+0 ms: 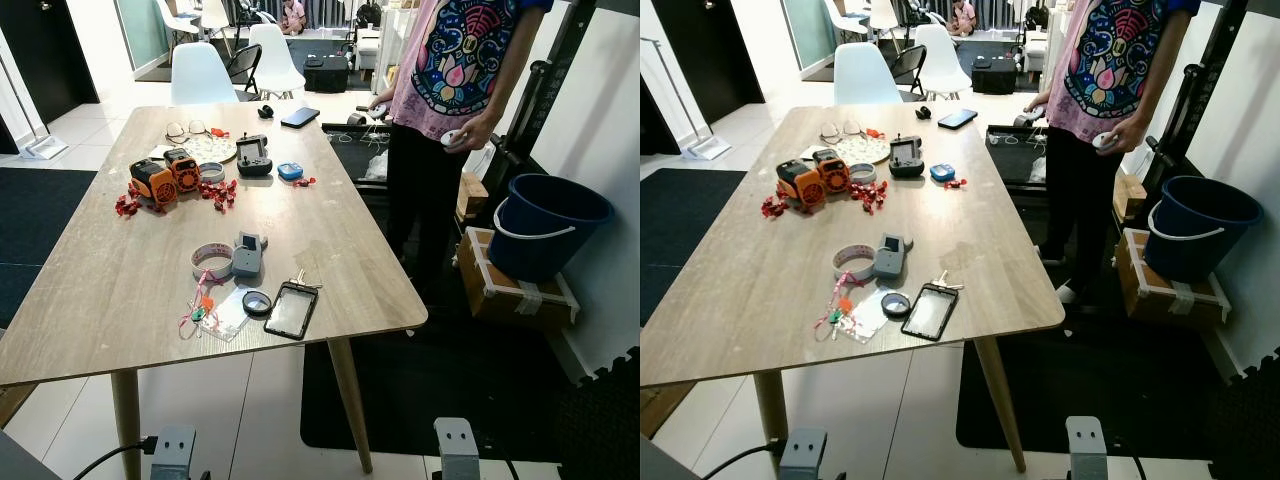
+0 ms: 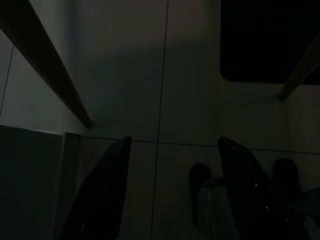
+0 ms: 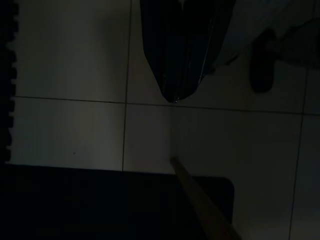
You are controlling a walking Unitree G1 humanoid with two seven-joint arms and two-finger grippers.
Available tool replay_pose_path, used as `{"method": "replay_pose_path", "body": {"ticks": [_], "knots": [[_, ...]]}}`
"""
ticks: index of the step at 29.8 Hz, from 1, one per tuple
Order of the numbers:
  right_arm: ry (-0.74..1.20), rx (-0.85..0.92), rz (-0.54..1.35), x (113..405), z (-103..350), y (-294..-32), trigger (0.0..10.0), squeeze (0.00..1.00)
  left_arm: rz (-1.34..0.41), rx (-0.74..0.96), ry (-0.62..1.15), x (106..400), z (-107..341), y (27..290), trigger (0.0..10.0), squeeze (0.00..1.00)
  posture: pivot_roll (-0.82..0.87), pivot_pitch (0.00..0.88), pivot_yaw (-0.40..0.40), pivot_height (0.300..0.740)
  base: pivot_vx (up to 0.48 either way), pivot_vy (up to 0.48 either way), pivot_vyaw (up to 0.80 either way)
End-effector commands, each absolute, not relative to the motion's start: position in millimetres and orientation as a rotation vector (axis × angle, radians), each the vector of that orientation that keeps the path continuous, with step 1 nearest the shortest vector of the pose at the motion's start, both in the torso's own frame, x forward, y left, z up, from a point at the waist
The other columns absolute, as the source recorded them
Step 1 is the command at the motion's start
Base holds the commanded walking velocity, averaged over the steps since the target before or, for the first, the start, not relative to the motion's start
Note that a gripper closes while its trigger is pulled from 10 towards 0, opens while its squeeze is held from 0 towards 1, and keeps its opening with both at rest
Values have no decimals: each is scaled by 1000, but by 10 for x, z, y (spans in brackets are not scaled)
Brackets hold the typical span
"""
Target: Hang keys on a hook
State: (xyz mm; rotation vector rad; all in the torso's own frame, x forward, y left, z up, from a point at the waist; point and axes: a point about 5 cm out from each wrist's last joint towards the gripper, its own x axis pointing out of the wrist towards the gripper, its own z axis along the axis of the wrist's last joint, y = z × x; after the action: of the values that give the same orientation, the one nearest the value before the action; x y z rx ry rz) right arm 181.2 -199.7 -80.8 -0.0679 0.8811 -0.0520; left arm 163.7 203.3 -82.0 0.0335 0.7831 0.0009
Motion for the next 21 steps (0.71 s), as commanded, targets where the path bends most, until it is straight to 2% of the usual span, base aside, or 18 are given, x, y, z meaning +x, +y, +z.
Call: {"method": "replay_pose_path", "body": {"ticks": [1, 21], "knots": [[889, -81, -48, 1766, -824, -2018, 10000, 0, 14, 42, 805, 1582, -840, 2076, 10000, 0, 10, 0, -7, 740, 0, 0, 0], [906, -116, -23, 1745, -837, -2017, 10000, 0, 7, 55, 784, 1599, -821, 2091, 10000, 0, 5, 0, 2, 740, 0, 0, 0]]}}
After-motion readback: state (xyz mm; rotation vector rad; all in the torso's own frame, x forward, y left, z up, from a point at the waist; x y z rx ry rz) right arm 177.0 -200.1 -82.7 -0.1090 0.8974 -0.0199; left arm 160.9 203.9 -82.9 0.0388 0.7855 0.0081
